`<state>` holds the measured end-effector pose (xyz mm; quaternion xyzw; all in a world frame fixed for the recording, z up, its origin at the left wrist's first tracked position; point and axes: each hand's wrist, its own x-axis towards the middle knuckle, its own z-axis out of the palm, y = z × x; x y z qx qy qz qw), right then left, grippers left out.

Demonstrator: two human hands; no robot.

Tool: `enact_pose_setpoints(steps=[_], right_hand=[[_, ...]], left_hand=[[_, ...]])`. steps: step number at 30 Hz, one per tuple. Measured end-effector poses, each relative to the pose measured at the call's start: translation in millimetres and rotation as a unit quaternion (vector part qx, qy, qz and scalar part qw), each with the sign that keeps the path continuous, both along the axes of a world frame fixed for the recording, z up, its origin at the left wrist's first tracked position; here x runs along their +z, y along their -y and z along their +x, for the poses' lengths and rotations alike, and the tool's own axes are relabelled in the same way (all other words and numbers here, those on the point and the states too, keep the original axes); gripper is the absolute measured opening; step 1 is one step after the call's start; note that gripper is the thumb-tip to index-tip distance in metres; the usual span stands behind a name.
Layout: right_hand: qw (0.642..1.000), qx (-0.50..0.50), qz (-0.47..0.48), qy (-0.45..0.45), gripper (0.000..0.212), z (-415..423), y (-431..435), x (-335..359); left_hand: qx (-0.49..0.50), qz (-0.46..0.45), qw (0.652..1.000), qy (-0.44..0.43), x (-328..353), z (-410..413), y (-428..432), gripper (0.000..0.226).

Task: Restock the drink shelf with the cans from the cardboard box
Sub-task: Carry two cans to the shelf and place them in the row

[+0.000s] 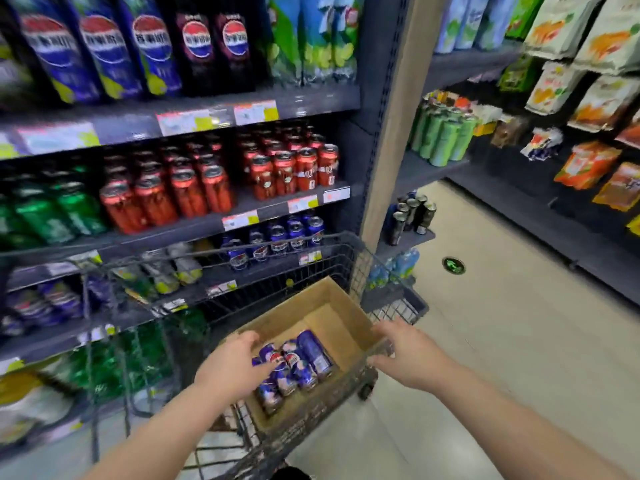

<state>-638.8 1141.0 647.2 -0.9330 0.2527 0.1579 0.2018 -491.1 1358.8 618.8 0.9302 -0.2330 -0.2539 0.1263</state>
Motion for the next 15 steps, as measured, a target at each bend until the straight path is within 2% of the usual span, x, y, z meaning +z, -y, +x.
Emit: enact_pose_setpoints(steps=[6, 15], right_hand=[[0.997, 0.041, 0.001, -0.069, 0.055, 94.6, 40.7, -40.7], [0.963, 0.100, 0.054, -0.246, 0.057, 184.5, 74.7, -169.1]], left_hand=[[0.049, 0.033, 0.998, -0.038, -39.8, 61.4, 18.7, 0.061], [0.133, 0.070, 0.983, -0.102, -116.0, 116.0, 37.6, 0.051]])
